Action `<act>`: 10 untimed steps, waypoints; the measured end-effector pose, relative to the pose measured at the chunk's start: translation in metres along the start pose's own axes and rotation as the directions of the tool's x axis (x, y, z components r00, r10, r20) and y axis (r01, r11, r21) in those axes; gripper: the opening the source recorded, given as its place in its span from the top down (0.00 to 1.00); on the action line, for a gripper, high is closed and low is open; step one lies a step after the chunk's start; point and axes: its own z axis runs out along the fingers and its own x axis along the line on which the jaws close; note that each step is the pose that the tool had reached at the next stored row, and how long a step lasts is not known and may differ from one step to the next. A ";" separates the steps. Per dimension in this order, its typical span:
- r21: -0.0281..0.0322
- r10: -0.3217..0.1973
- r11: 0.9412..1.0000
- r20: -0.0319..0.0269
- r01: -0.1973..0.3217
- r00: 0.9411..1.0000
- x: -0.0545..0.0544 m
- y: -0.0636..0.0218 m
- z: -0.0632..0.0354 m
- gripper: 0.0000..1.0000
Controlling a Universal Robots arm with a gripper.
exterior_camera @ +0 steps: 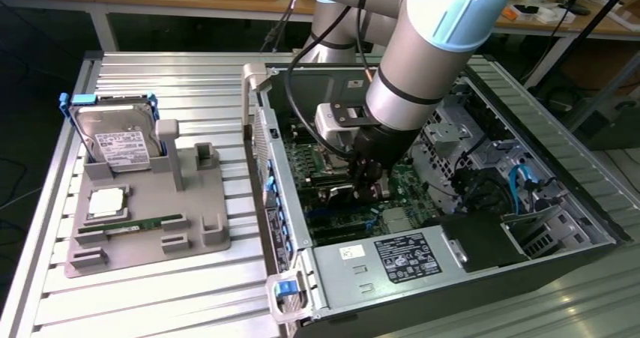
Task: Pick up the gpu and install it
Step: 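Insert the gpu into the slot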
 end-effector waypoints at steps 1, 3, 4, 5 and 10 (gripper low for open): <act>-0.001 0.000 1.000 0.000 0.000 1.000 0.000 -0.0003 0.0000 0.73; -0.002 0.000 1.000 0.000 0.000 1.000 0.000 -0.0004 0.0000 0.73; -0.002 0.000 1.000 0.000 0.000 1.000 0.000 -0.0004 0.0000 0.73; -0.002 0.000 1.000 0.000 0.000 1.000 0.000 -0.0005 0.0000 0.73; -0.002 0.000 1.000 0.000 0.000 1.000 0.000 -0.0006 0.0010 0.73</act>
